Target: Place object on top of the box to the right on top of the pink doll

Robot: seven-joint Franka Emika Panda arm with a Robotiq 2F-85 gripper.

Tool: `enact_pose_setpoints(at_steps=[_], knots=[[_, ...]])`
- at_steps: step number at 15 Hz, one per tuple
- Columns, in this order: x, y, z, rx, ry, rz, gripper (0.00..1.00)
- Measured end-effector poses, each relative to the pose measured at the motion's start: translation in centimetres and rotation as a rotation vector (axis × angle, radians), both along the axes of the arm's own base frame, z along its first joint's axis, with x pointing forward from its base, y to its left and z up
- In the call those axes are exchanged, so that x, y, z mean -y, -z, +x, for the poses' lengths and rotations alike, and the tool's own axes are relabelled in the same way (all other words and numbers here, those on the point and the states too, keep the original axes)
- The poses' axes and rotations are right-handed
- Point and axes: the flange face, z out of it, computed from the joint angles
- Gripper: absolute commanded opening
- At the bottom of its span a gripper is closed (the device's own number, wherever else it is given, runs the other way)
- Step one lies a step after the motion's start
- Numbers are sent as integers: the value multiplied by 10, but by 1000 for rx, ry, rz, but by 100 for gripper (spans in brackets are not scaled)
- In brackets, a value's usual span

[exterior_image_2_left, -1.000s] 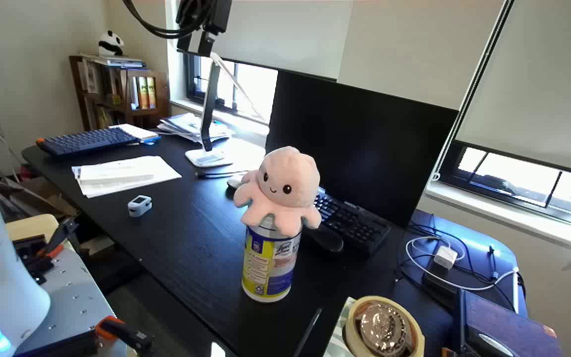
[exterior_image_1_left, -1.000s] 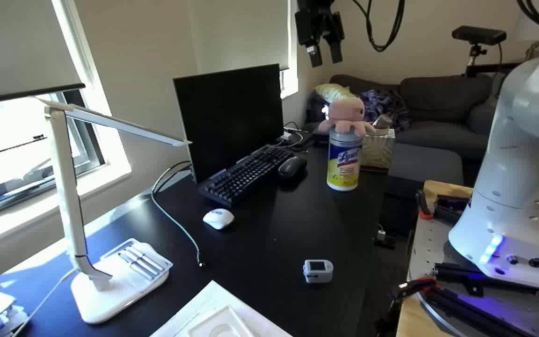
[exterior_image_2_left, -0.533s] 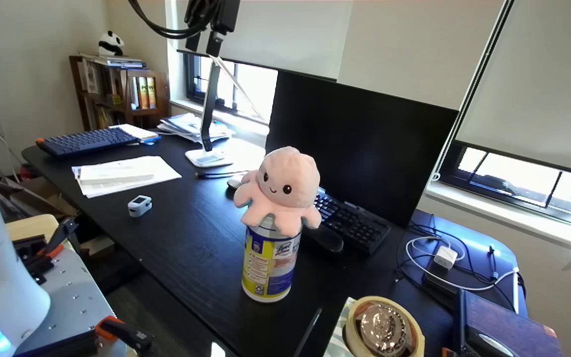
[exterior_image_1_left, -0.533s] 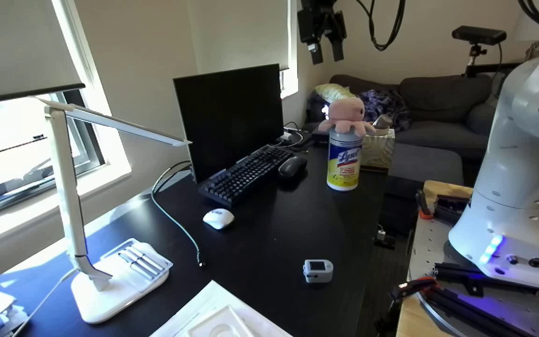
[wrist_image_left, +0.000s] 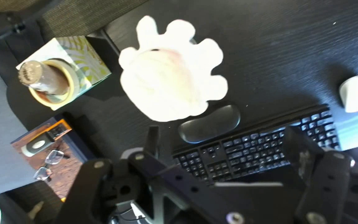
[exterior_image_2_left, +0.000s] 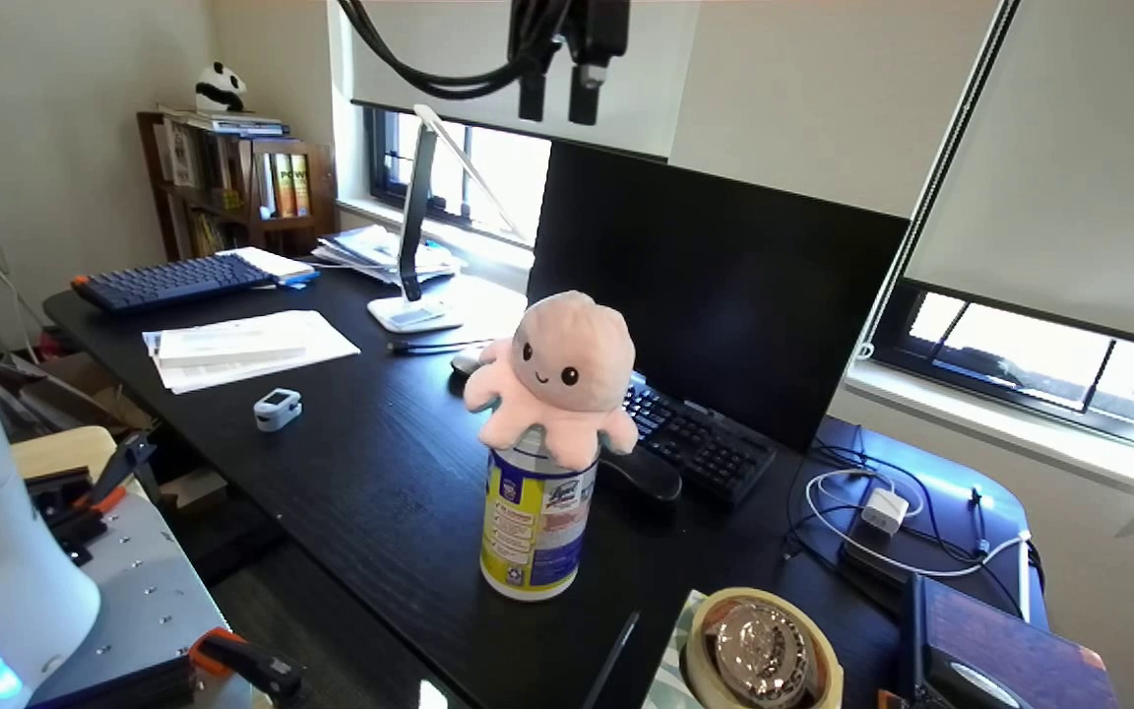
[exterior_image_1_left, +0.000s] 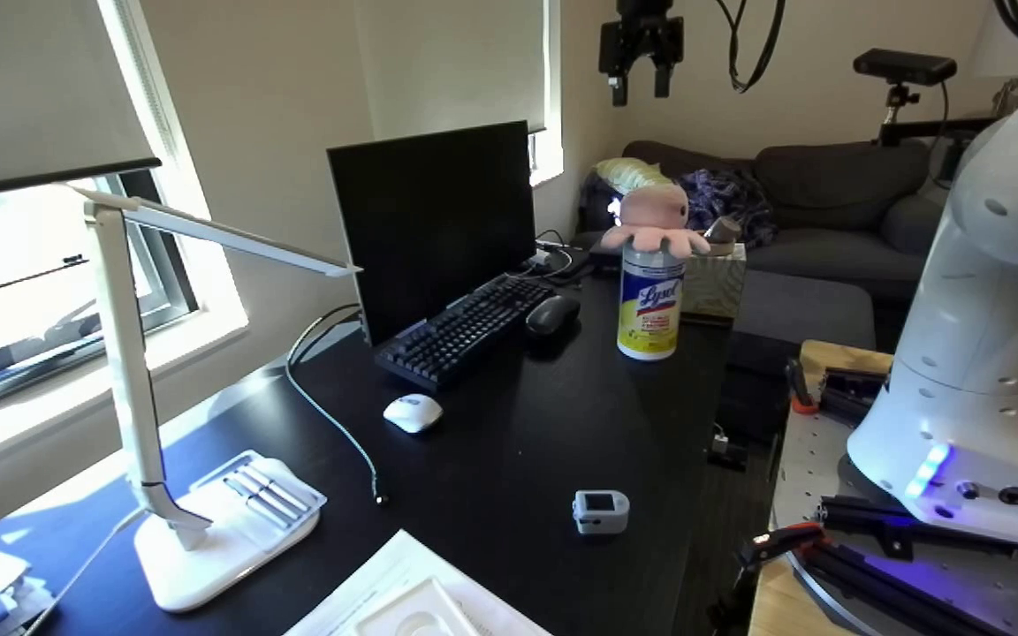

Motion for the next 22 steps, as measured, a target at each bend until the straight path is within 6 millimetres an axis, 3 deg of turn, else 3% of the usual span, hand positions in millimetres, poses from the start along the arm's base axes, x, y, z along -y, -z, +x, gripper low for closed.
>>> enact_pose_setpoints(at_steps=[4, 10, 16, 22], knots=[[84, 21, -15, 34, 147, 3, 100], [175, 75, -48, -8, 390, 92, 100], [220, 114, -66, 8, 684, 163, 100], [220, 117, -64, 4, 687, 159, 100]])
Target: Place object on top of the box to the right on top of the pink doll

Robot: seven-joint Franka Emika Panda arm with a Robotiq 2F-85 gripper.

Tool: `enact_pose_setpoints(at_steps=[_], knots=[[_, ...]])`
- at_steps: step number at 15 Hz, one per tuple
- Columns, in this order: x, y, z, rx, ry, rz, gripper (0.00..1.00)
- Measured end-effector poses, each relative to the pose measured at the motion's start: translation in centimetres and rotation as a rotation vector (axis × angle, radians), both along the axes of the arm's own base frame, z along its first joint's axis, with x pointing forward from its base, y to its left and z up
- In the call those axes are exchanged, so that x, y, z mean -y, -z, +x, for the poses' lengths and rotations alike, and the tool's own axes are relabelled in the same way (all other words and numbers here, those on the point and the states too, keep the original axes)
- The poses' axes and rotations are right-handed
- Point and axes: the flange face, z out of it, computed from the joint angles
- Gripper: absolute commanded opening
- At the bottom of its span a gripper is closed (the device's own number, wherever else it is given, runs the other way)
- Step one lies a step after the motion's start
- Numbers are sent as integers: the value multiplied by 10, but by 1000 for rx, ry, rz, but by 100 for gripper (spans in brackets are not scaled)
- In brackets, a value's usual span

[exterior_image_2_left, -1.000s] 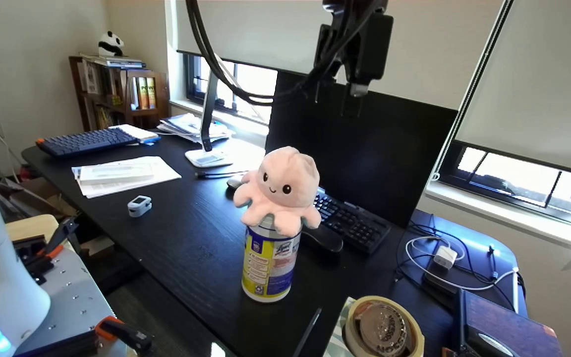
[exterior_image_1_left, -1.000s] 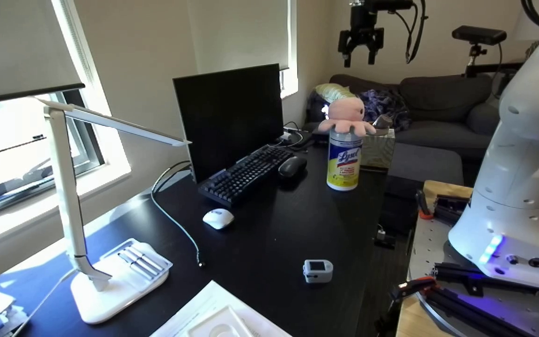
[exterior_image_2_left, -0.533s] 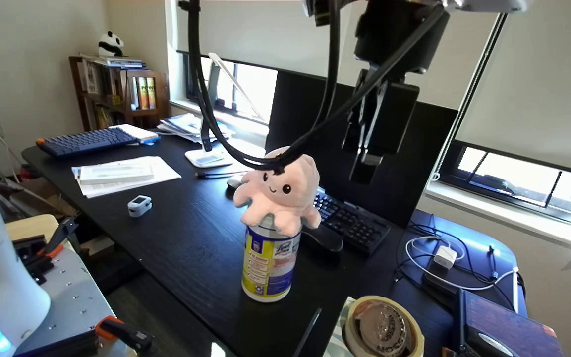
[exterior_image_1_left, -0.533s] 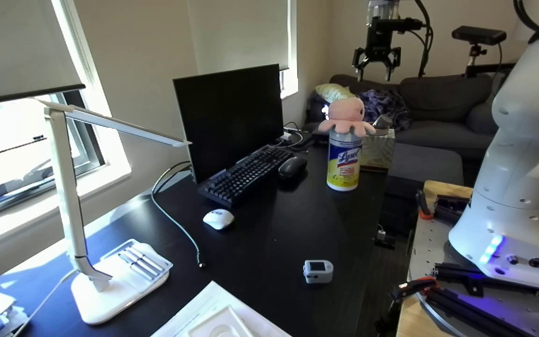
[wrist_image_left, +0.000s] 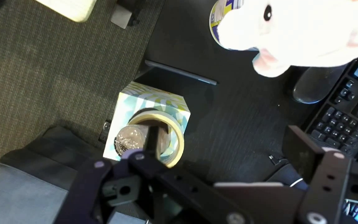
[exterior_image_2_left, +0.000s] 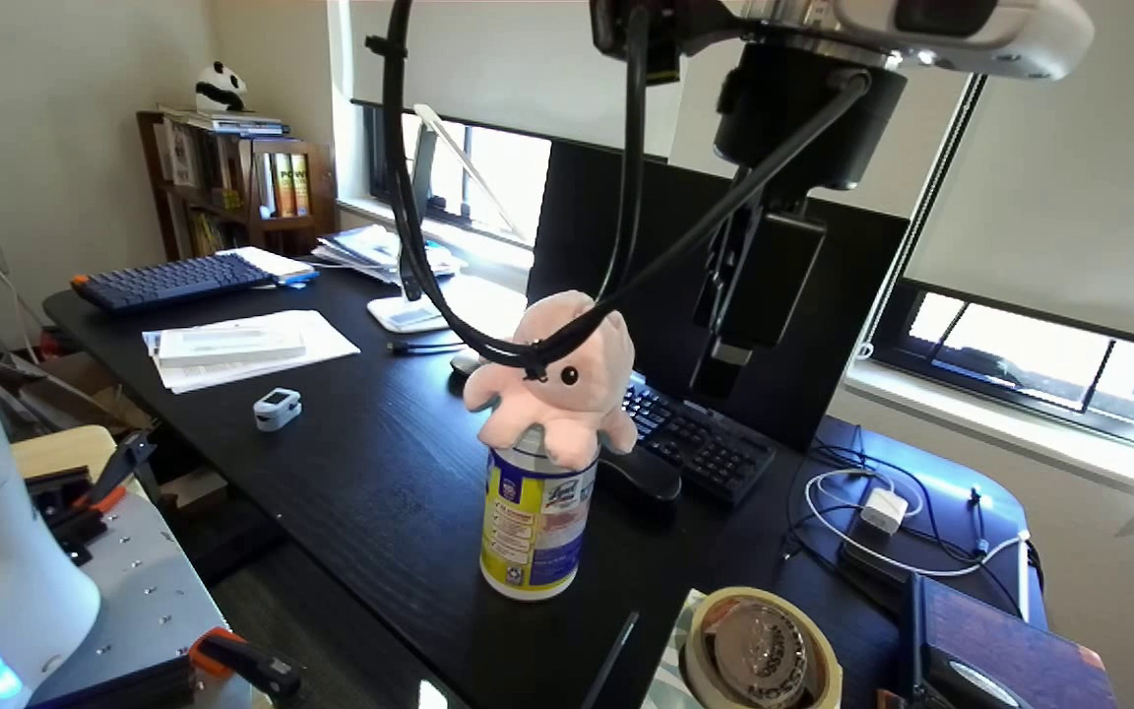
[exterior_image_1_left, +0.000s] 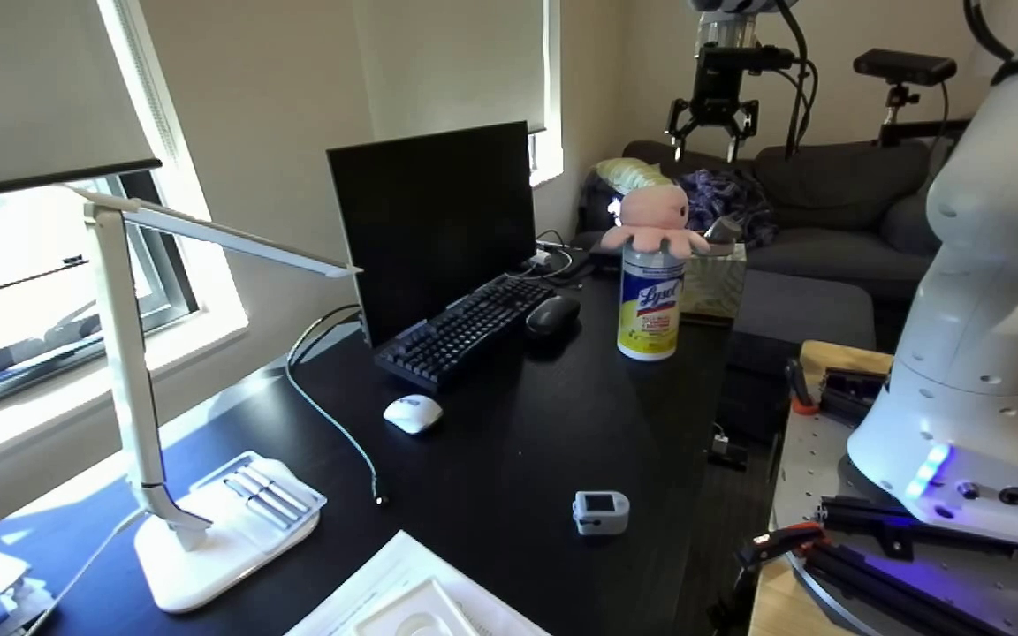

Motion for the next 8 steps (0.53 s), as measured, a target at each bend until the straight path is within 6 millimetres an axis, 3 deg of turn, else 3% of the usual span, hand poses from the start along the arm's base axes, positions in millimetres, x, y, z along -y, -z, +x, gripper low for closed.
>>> enact_pose_setpoints(at_steps=[4, 8], knots=[[-4, 13, 14, 46, 92, -65, 100], [16, 41, 7, 66, 244, -112, 100]])
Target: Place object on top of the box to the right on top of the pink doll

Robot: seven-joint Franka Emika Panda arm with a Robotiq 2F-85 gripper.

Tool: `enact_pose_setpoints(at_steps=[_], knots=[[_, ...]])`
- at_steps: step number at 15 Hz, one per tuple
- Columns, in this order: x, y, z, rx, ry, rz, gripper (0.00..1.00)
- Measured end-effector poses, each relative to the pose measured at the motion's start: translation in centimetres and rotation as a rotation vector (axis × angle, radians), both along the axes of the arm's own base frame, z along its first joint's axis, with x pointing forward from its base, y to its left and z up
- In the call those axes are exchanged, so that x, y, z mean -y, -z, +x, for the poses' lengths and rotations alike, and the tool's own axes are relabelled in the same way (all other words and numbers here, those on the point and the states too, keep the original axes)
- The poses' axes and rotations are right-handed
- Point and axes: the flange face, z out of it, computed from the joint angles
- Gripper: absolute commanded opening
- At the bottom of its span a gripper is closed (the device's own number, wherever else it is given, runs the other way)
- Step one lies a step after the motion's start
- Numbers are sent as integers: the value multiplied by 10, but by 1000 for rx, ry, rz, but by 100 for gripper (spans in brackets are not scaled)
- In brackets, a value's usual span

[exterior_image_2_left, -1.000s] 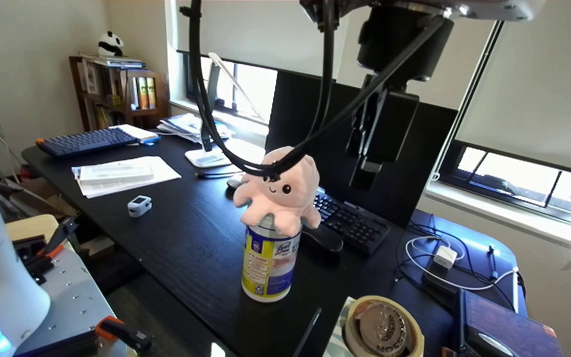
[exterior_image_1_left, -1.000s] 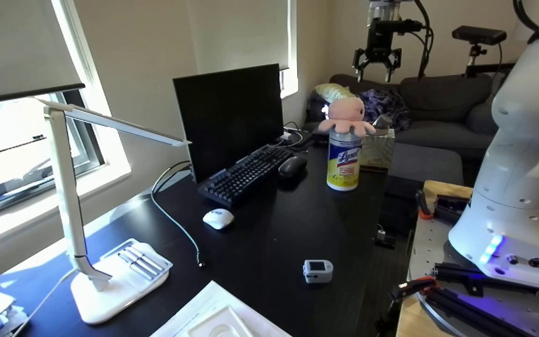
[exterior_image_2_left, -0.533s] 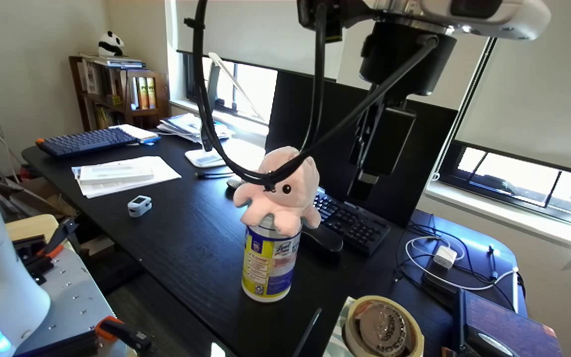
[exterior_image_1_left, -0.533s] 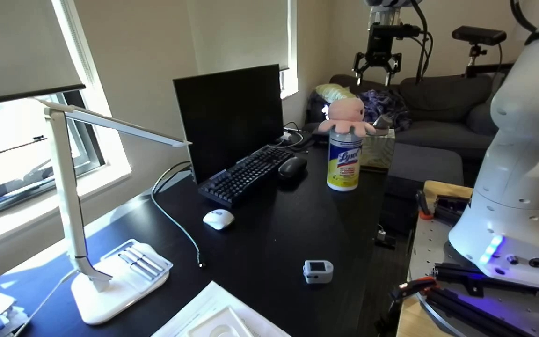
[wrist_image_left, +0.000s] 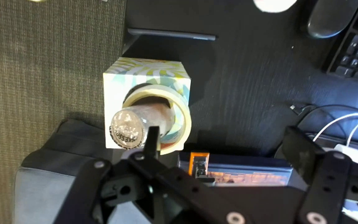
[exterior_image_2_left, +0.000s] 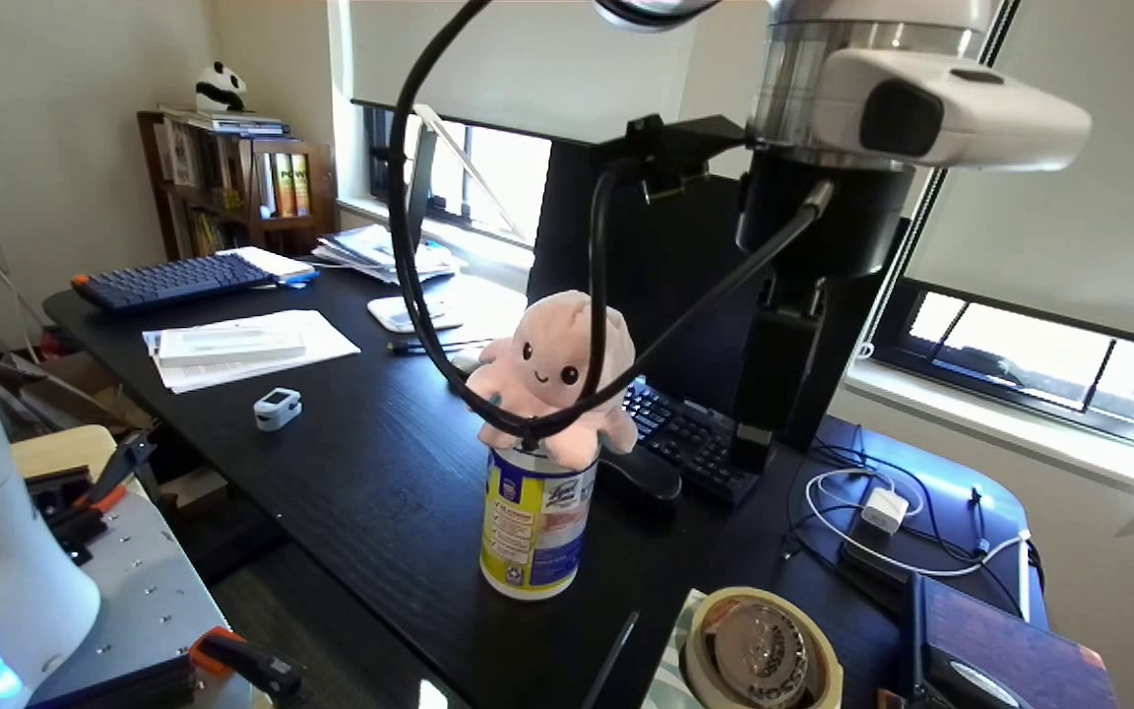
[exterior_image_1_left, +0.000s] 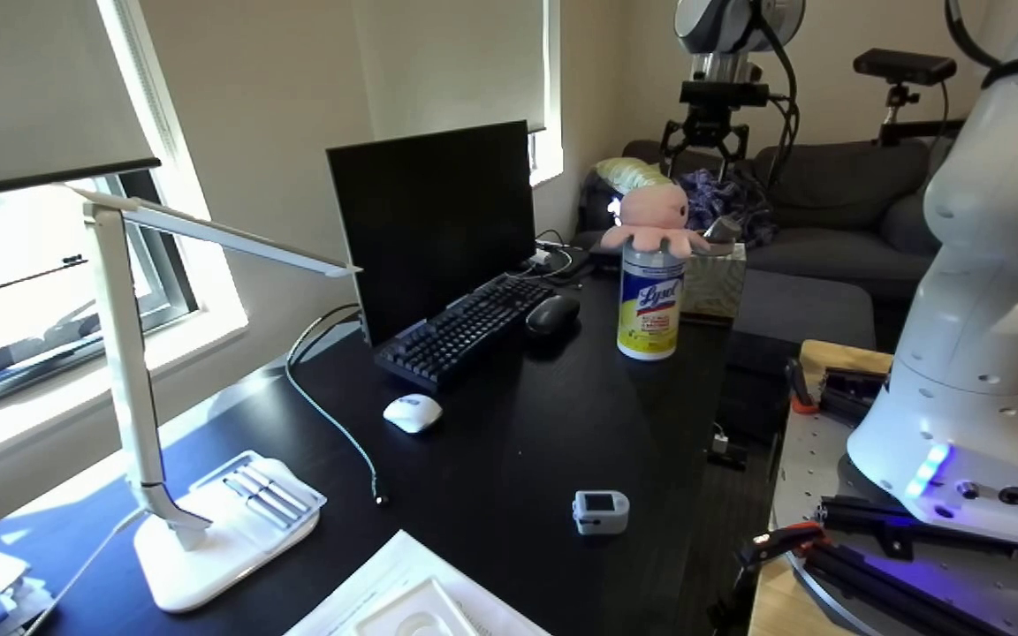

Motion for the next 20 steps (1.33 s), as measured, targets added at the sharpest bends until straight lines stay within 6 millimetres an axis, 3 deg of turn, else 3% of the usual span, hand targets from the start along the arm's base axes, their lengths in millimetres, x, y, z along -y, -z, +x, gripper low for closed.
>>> enact_pose_setpoints(at_steps=[4, 15, 20], knots=[[24, 23, -19, -21, 96, 30, 100], [20, 76, -36, -10, 401, 71, 100], [10, 89, -37, -33, 402, 98, 100]])
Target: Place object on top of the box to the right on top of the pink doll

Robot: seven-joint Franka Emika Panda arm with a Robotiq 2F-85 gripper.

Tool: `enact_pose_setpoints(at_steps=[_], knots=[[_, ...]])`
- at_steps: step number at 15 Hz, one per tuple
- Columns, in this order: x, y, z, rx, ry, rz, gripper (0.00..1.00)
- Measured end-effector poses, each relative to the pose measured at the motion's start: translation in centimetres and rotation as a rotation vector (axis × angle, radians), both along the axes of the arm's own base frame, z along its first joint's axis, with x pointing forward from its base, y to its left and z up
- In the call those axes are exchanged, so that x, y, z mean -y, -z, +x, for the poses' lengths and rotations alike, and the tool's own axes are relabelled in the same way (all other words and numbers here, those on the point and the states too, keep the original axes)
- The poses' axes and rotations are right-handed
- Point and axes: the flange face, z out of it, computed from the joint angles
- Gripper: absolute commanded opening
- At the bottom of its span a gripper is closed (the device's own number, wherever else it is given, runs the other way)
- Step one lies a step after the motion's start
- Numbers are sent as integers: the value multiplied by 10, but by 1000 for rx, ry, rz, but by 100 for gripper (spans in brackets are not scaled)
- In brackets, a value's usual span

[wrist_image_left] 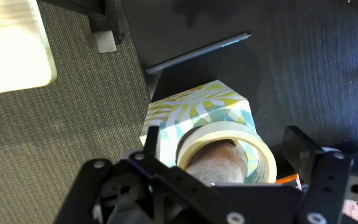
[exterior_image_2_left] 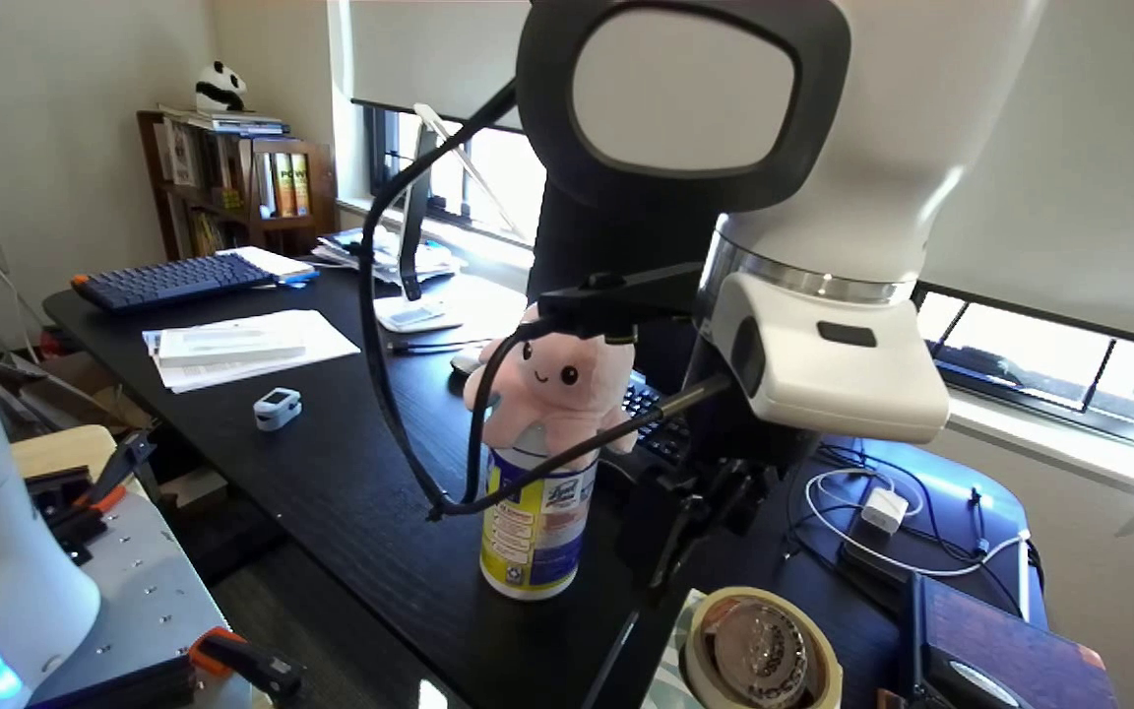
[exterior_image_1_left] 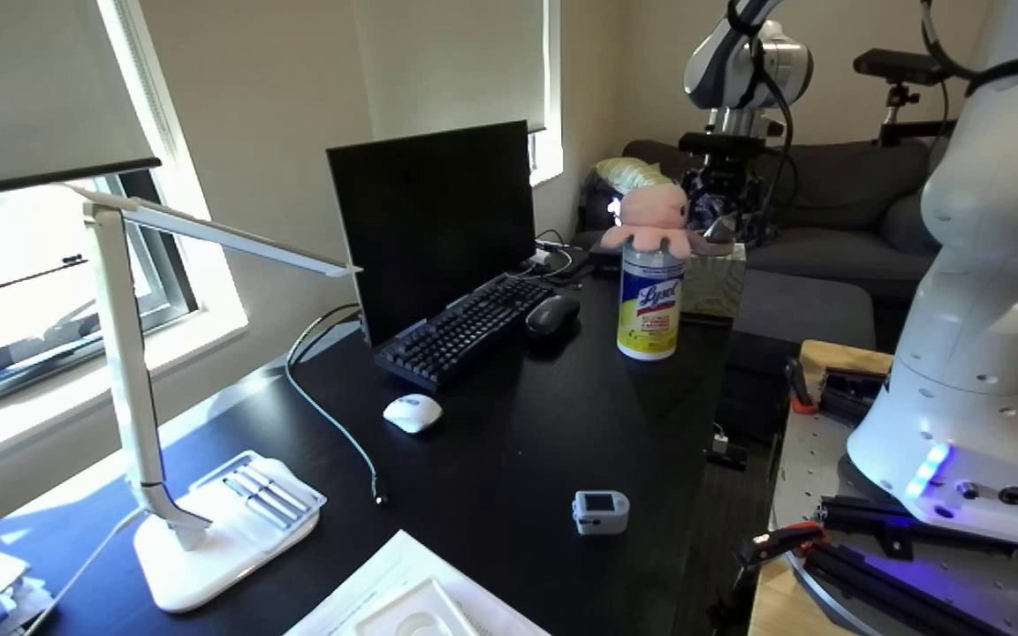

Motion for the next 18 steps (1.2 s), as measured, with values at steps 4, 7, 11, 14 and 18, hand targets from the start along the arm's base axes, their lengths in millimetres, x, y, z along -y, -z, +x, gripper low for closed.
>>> enact_pose_setpoints(at_steps=[4, 7, 11, 14, 18], knots=[[0, 3, 0, -4, 17, -1, 100], [-1, 21, -3, -32, 63, 4, 100], [9, 41, -10, -50, 160, -29, 100], [12, 44, -12, -48, 179, -42, 75], [12, 43, -11, -46, 177, -44, 99]])
